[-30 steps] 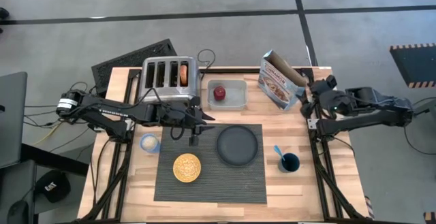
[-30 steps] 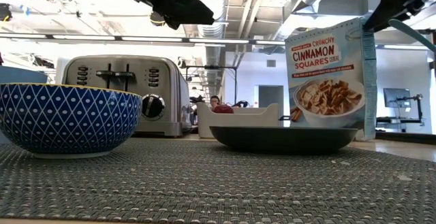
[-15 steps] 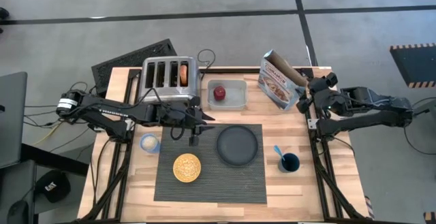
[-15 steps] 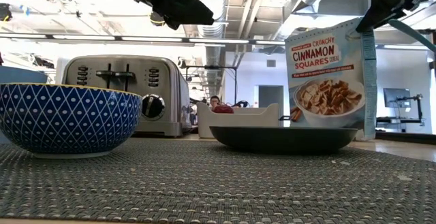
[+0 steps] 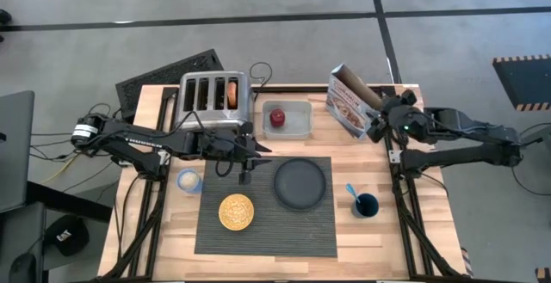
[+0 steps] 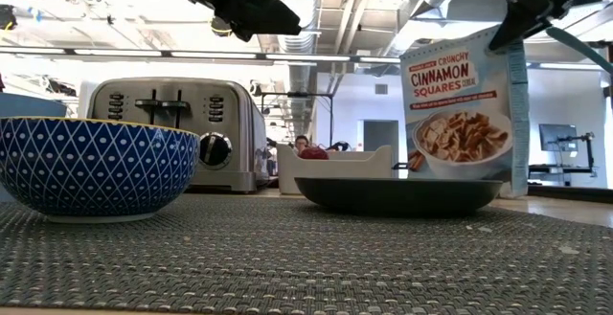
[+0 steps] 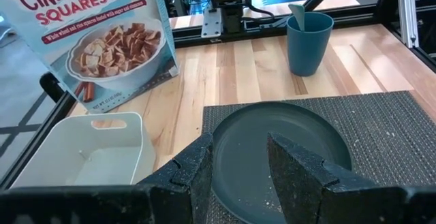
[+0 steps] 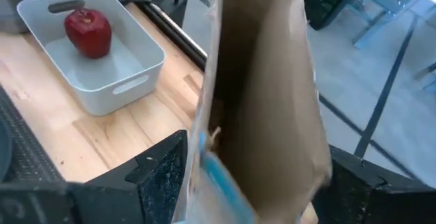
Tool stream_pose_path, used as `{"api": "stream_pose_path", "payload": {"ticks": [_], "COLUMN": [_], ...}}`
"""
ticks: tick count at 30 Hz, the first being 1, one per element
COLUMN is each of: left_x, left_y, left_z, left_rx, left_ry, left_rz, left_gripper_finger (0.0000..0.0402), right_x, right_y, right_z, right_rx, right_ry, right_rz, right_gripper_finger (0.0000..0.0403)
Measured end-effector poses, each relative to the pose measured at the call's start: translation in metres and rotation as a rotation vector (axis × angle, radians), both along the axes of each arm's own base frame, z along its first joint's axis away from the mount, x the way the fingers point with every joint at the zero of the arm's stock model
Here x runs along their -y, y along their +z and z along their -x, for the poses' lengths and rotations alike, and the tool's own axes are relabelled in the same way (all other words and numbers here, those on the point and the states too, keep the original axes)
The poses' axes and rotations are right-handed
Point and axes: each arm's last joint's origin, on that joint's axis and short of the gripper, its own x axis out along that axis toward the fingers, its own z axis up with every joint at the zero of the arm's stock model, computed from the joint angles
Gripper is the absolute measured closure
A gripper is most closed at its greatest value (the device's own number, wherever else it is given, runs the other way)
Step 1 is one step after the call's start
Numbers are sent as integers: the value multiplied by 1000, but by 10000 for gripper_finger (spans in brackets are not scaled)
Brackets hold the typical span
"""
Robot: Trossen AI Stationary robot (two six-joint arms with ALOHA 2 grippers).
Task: Arrange a breakfast setting
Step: Pour the cereal from the blue cereal box into the yellow patterned bowl
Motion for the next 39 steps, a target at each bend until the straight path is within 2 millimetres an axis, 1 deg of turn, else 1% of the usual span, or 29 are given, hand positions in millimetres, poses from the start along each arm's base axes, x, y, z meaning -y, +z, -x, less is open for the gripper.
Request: {"api": "stream_pose_path", "payload": {"ticks": [4, 7, 10, 16, 17, 21, 24, 26, 29, 33, 36, 39], "left_x": [0, 0, 0, 0, 0, 0, -1, -3, -9, -18, -23, -27], "left_y": [0, -1, -1, -1, -1, 0, 0, 0, 0, 0, 2, 5], "left_z": [0, 0, 0, 0, 0, 0, 0, 0, 0, 0, 0, -1], "left_rx": [-5, -10, -8, -8, -8, -3, 5, 6, 8, 13, 28, 60], "left_ry": [0, 0, 0, -5, -5, -5, 5, 31, 85, 127, 158, 216], "left_rz": [0, 0, 0, -13, -13, -13, 4, 8, 18, 47, 55, 33], "left_gripper_finger": [276, 276, 276, 276, 276, 276, 274, 265, 239, 191, 160, 144], "right_x": [7, 11, 15, 17, 17, 18, 16, 15, 11, 4, -2, -7], "right_y": [-4, -4, -4, -3, -3, 6, 19, 30, 43, 59, 67, 73], "right_z": [-7, -7, -7, -7, -8, -7, -4, -2, 1, 3, 2, 2], "right_rx": [-56, -78, -82, -111, -120, -118, -80, -57, -23, 48, 79, 91], "right_ry": [-23, -22, -19, 29, 42, 43, 61, 76, 121, 231, 317, 362], "right_rz": [-3, -15, -27, -13, 0, 68, 92, 109, 108, 85, 65, 72], "right_gripper_finger": [131, 163, 221, 373, 379, 377, 379, 379, 379, 379, 379, 379]}}
